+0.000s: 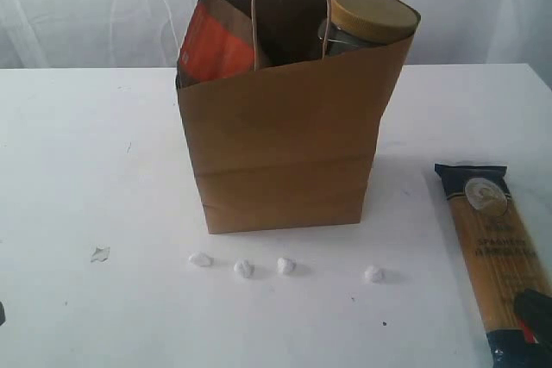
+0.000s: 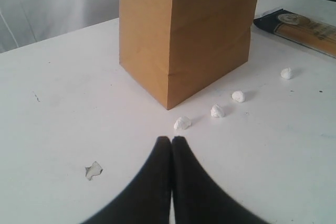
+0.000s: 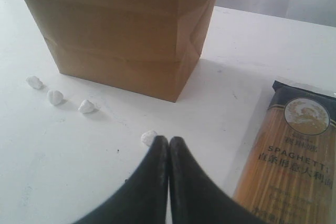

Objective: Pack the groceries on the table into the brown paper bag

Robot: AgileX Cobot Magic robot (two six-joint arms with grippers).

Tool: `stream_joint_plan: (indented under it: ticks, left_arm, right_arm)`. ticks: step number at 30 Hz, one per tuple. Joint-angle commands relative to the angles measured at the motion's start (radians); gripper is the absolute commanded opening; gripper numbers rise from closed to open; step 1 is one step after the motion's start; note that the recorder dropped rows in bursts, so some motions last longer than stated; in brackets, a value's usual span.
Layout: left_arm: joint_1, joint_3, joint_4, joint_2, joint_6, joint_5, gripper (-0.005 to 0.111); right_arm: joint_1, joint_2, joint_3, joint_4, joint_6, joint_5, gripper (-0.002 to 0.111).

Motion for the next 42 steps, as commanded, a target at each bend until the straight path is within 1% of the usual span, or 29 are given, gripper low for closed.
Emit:
stream_joint_plan:
  ticks: [1,14,16,17,20,22,25,27,29,32,34,36,38,42]
  left_arm:
    - [-0.001,0.003,-0.011,-0.005,0.000,0.001,0.000]
    - [-0.001,0.003,-0.011,-0.005,-0.001,0.001,0.000]
    - [-0.001,0.003,-0.011,-0.005,-0.001,0.001,0.000]
    - [-0.001,0.003,-0.011,-0.005,-0.001,0.001,0.000]
    - [-0.001,0.003,-0.011,-0.005,-0.001,0.001,0.000]
    - [-0.001,0.003,-0.011,-0.005,-0.001,0.001,0.000]
    - [-0.001,0.003,-0.011,-0.005,-0.001,0.001,0.000]
    - [-0.001,0.003,-0.011,-0.005,-0.001,0.001,0.000]
    - [-0.001,0.003,-0.011,-0.005,-0.001,0.001,0.000]
    - [-0.001,0.003,-0.011,-0.005,-0.001,0.001,0.000]
    - [-0.001,0.003,-0.011,-0.005,0.001,0.001,0.000]
    - [-0.001,0.003,-0.011,-0.005,0.001,0.001,0.000]
    - [-0.001,0.003,-0.011,-0.005,0.001,0.001,0.000]
    - [-0.001,0.003,-0.011,-0.005,0.001,0.001,0.000]
  right_arm:
    - [-0.008,-0.009,0.005,-0.004,0.001,-0.005,0.000]
    - [-0.008,-0.009,0.005,-0.004,0.001,-0.005,0.000]
    - [-0.008,-0.009,0.005,-0.004,0.001,-0.032,0.000]
    - [-0.008,-0.009,0.005,0.012,0.018,-0.071,0.000]
    - [-0.006,-0.009,0.005,0.232,0.185,-0.260,0.000]
    - [-0.006,-0.009,0.005,0.296,0.273,-0.388,0.000]
    - [-0.006,-0.009,0.005,0.305,0.298,-0.523,0.000]
    - [-0.006,-0.009,0.005,0.305,0.340,-0.572,0.000]
    - [-0.006,-0.009,0.005,0.305,0.406,-0.581,0.000]
    - [-0.006,-0.009,0.005,0.305,0.489,-0.548,0.000]
    - [-0.004,-0.009,0.005,0.300,0.488,-0.507,0.000]
    - [0.003,-0.009,-0.002,0.275,0.488,-0.428,0.000]
    - [0.021,-0.007,-0.073,0.213,0.465,-0.270,0.000]
    - [0.056,0.046,-0.257,0.181,0.233,0.071,0.000]
